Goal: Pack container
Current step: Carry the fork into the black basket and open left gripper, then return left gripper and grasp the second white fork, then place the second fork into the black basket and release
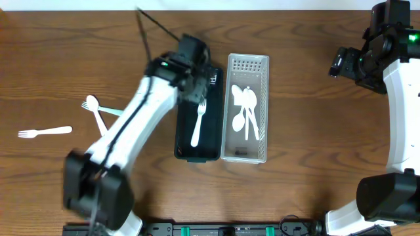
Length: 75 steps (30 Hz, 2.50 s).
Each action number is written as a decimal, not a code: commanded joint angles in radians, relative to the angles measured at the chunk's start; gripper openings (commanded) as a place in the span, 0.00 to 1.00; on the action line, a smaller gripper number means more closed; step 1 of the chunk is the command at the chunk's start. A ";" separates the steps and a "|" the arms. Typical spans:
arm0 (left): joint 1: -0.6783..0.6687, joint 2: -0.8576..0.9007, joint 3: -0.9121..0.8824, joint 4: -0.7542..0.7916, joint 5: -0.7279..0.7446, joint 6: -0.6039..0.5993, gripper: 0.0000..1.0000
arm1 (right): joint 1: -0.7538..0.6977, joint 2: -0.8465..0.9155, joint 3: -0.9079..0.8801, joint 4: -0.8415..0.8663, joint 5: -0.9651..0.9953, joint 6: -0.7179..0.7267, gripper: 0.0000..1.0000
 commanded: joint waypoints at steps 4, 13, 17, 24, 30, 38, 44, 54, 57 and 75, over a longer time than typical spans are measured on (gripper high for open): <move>0.227 -0.251 0.086 -0.012 -0.203 -0.073 0.74 | -0.005 0.006 -0.002 -0.002 0.010 -0.010 0.90; 0.846 -0.177 0.082 -0.062 -0.068 -0.540 0.77 | -0.005 0.006 -0.002 -0.019 0.003 0.014 0.90; 1.010 -0.046 0.082 -0.061 0.047 -0.645 0.77 | -0.005 0.006 -0.002 -0.026 0.003 0.020 0.90; 1.133 0.211 0.082 -0.033 0.164 -0.690 0.77 | -0.005 0.006 -0.002 -0.039 0.003 0.034 0.89; 1.151 0.350 0.082 0.018 0.163 -0.704 0.77 | -0.005 0.006 -0.002 -0.052 0.002 0.061 0.89; 1.151 0.431 0.082 0.081 0.136 -0.750 0.77 | -0.005 0.006 -0.002 -0.066 0.003 0.088 0.89; 1.151 0.484 0.081 0.088 0.129 -0.760 0.77 | -0.005 0.006 -0.002 -0.066 0.003 0.088 0.89; 1.165 0.528 0.080 0.074 0.129 -0.776 0.70 | -0.005 0.006 -0.002 -0.068 0.003 0.095 0.89; 1.170 0.528 0.080 0.061 0.129 -0.776 0.55 | -0.005 0.006 -0.002 -0.067 0.003 0.095 0.89; 1.173 0.528 0.080 0.025 0.130 -0.801 0.06 | -0.005 0.006 -0.002 -0.110 0.003 0.095 0.88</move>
